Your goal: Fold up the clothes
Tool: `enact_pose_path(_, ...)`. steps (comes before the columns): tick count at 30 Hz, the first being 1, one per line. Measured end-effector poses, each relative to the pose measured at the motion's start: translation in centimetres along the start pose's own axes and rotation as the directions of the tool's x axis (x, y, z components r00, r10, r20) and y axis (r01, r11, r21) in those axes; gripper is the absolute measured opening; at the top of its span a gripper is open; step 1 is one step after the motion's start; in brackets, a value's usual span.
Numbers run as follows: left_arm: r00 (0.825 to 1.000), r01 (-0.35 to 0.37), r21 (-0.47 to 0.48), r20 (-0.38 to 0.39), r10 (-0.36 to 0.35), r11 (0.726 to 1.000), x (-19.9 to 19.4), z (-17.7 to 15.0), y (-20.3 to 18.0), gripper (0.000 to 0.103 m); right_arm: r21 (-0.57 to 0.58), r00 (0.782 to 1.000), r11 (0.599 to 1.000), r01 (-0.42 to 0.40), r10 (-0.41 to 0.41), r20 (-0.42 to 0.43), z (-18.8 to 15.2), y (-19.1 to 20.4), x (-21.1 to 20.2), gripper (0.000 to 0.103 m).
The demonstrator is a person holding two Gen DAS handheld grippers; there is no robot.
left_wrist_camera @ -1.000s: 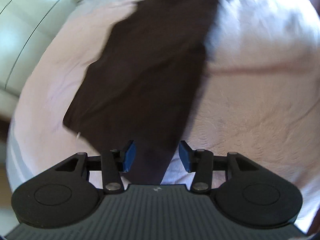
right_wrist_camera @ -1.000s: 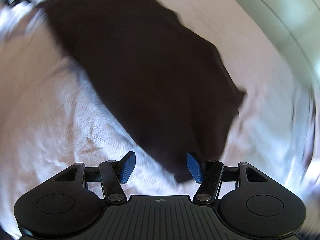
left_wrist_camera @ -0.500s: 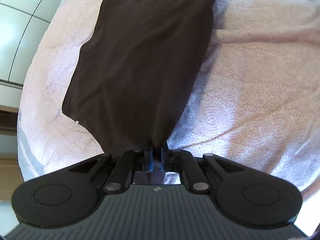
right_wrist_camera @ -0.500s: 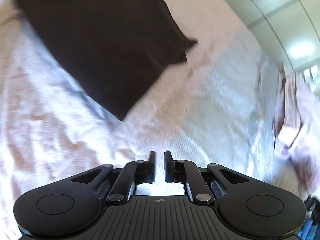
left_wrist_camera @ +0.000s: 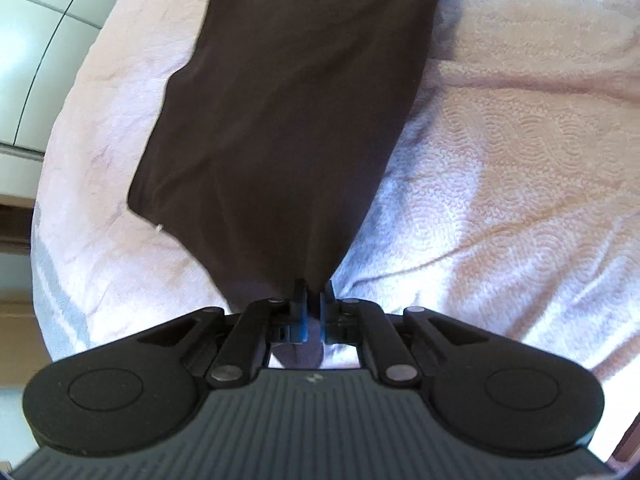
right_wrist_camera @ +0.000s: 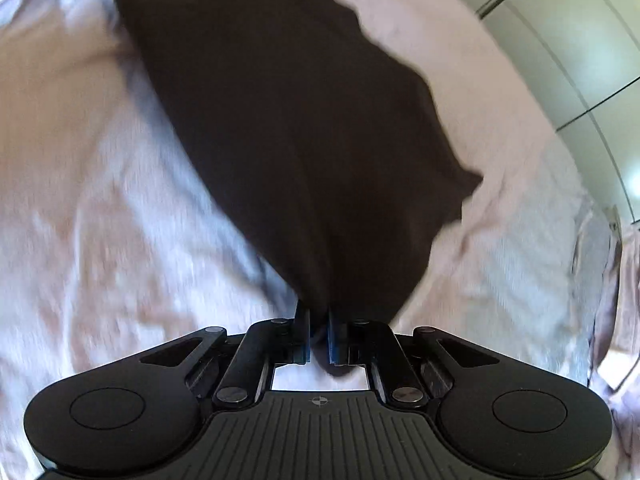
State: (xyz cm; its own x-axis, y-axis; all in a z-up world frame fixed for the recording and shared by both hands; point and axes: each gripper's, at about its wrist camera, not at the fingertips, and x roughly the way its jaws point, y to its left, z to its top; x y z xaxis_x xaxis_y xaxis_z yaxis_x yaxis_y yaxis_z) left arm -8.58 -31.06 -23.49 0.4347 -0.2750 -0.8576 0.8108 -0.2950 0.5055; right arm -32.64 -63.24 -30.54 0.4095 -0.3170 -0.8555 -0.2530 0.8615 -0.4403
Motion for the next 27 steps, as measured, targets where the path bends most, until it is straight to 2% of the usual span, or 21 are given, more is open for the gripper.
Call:
enact_pose_path(4,1.0,-0.019,-0.057,-0.008,0.018,0.998,-2.6,-2.0,1.0,0.003,0.056,0.997,0.998,0.01,-0.006,-0.072,0.2,-0.9,-2.0,0.007)
enact_pose_path(6,1.0,-0.026,-0.072,-0.001,0.026,0.997,-3.8,-3.2,1.7,0.006,0.087,0.998,0.996,0.021,-0.016,-0.061,0.9,-0.7,-3.9,0.007)
enact_pose_path(7,1.0,-0.029,-0.075,0.001,0.029,0.997,-4.2,-3.8,2.1,0.007,0.105,0.999,0.994,0.013,-0.009,-0.043,1.8,-0.2,-5.0,0.011)
enact_pose_path(8,0.999,-0.031,-0.073,0.005,0.031,0.997,-4.6,-4.5,2.3,0.008,0.123,1.0,0.992,0.002,0.001,-0.024,2.7,0.3,-6.0,0.027)
enact_pose_path(9,0.999,-0.031,-0.061,0.011,0.032,0.998,-4.8,-5.1,2.6,0.012,0.141,1.0,0.99,-0.009,0.01,-0.005,3.7,0.8,-7.0,0.038)
enact_pose_path(10,0.999,-0.032,-0.045,0.018,0.033,0.998,-4.7,-5.6,3.0,0.015,0.159,1.0,0.987,-0.021,0.019,0.015,4.7,1.4,-8.0,0.06)
enact_pose_path(11,0.999,-0.032,-0.028,0.025,0.033,0.999,-4.6,-6.2,3.4,0.022,0.169,0.999,0.985,-0.038,0.031,0.043,6.1,2.5,-9.0,0.065)
enact_pose_path(12,0.999,-0.034,-0.009,0.037,0.035,0.999,-4.5,-6.8,3.9,0.026,0.174,0.996,0.983,-0.058,0.045,0.074,7.6,3.6,-9.7,0.065)
enact_pose_path(17,0.989,-0.03,0.059,0.146,0.021,0.998,-1.8,-9.4,7.3,0.032,0.152,0.982,0.981,-0.122,0.097,0.164,16.1,9.7,-9.6,0.065)
enact_pose_path(20,0.973,-0.007,0.127,0.228,-0.022,0.992,0.6,-10.9,9.3,0.036,0.159,0.981,0.98,-0.123,0.096,0.167,21.3,13.5,-8.4,0.065)
enact_pose_path(23,0.954,-0.016,0.24,0.294,-0.057,0.971,2.8,-12.4,11.1,0.036,0.153,0.985,0.983,-0.104,0.081,0.15,26.3,17.4,-7.0,0.065)
enact_pose_path(27,0.926,-0.029,0.273,0.369,-0.077,0.962,5.1,-13.6,13.8,0.037,0.033,0.992,0.999,-0.039,0.034,0.12,31.5,22.5,-3.6,0.065)
